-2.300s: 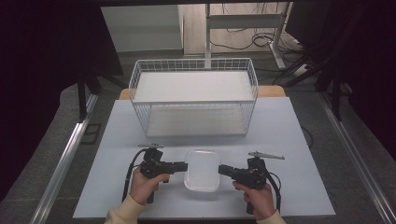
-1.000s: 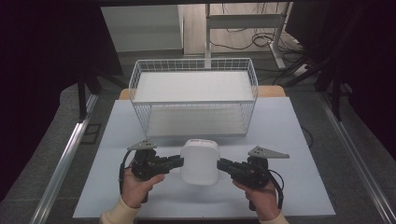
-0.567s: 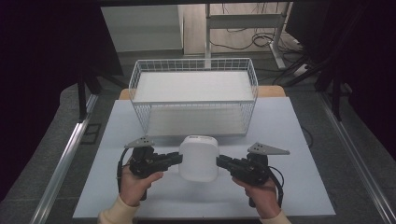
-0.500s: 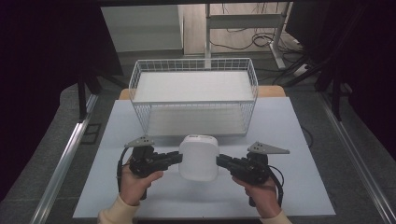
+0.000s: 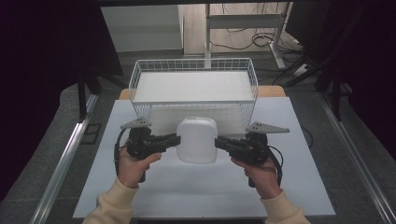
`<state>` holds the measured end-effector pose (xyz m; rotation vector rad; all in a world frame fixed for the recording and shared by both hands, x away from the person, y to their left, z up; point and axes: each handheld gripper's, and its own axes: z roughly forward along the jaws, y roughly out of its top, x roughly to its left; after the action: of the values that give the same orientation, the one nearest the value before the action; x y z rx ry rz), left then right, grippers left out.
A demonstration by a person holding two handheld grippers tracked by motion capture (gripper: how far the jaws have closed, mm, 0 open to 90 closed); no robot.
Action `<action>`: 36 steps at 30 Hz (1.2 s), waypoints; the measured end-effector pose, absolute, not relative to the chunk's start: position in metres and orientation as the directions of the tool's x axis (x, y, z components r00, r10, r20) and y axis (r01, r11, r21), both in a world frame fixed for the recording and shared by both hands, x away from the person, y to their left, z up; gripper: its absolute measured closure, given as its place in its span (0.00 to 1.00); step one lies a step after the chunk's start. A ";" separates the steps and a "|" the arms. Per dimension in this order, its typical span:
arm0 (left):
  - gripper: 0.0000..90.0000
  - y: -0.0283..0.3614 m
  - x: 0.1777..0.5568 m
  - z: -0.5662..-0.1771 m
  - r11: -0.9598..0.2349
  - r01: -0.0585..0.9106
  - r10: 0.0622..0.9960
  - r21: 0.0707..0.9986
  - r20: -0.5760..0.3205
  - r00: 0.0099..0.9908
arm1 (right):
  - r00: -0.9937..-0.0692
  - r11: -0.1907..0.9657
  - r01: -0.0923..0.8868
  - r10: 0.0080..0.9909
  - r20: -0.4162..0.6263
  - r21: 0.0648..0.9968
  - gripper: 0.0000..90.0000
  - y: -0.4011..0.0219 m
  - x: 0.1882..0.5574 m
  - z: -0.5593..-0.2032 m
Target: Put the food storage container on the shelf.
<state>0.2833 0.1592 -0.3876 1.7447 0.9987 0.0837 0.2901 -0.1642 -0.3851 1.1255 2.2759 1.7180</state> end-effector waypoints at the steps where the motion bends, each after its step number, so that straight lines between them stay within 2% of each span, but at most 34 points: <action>1: 0.86 0.159 0.285 -0.385 -0.075 0.576 0.656 0.814 -0.395 0.643 | -0.730 0.103 0.498 0.586 0.352 0.861 0.89 -0.163 0.292 -0.383; 23: 0.85 0.170 0.314 -0.346 -0.047 0.563 0.669 0.825 -0.393 0.631 | -0.759 0.123 0.451 0.574 0.307 0.884 0.89 -0.150 0.323 -0.337; 30: 0.85 0.173 0.326 -0.320 -0.046 0.539 0.683 0.841 -0.367 0.632 | -0.768 0.128 0.426 0.574 0.283 0.896 0.89 -0.145 0.336 -0.312; 36: 0.85 0.177 0.343 -0.304 -0.034 0.544 0.671 0.838 -0.385 0.634 | -0.775 0.130 0.419 0.567 0.280 0.898 0.89 -0.142 0.352 -0.289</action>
<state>0.3432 0.1772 -0.3037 1.6955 1.0037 0.1363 0.3525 -0.1422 -0.2892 0.9942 2.2605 1.7253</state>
